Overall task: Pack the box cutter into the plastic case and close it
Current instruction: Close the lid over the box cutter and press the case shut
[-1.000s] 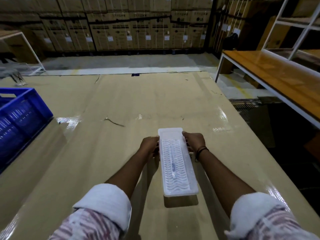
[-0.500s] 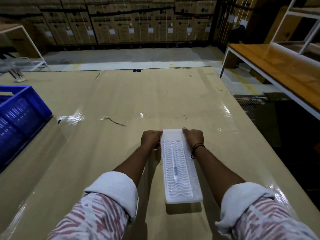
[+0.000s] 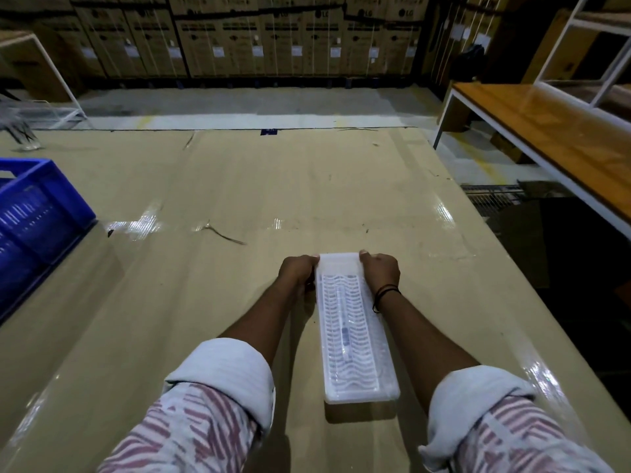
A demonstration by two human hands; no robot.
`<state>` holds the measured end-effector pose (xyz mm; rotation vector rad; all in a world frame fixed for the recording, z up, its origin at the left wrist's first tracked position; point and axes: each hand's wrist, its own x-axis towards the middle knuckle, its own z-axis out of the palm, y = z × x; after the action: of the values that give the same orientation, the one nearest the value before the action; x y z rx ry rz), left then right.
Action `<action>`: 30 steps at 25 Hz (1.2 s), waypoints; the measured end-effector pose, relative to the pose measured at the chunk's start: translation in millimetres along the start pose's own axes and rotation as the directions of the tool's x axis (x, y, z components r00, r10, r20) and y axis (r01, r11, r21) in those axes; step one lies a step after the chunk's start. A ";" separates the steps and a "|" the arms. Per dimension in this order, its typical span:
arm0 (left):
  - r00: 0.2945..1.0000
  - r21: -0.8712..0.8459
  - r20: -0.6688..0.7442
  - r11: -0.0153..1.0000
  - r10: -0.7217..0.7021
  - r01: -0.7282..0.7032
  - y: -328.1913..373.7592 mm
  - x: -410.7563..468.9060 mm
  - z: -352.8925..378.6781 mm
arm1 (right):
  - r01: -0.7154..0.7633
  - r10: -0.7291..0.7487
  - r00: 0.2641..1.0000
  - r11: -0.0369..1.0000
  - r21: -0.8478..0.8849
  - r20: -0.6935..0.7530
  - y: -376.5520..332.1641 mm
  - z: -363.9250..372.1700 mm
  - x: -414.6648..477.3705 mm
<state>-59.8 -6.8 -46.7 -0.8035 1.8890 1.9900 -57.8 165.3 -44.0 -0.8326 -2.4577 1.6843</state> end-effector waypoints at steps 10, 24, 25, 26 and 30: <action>0.971 0.173 -0.033 0.958 0.236 -0.227 -34.4 -46.9 -13.2 | 0.059 -0.062 0.997 0.996 0.062 0.050 9.5 -15.7 -22.4; 0.986 -0.026 0.090 0.990 0.141 -0.139 -93.3 -137.1 -38.2 | 0.193 -0.197 0.977 0.980 0.056 0.077 74.0 -55.4 -107.0; 0.986 0.001 0.081 0.989 0.145 -0.146 -92.9 -138.3 -36.9 | 0.206 -0.209 0.976 0.977 0.048 0.066 73.3 -53.9 -108.7; 0.986 0.034 0.078 0.988 0.150 -0.153 -92.4 -138.6 -36.1 | 0.218 -0.219 0.974 0.975 0.035 0.055 72.2 -52.7 -110.1; 0.984 0.111 0.092 0.980 0.154 -0.164 -91.7 -133.9 -34.5 | 0.226 -0.226 0.973 0.974 0.017 0.041 70.8 -49.9 -110.3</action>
<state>106.1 -8.3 -45.8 -0.5443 2.0575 1.9464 81.4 176.4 -57.8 -0.4970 -2.4567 1.6497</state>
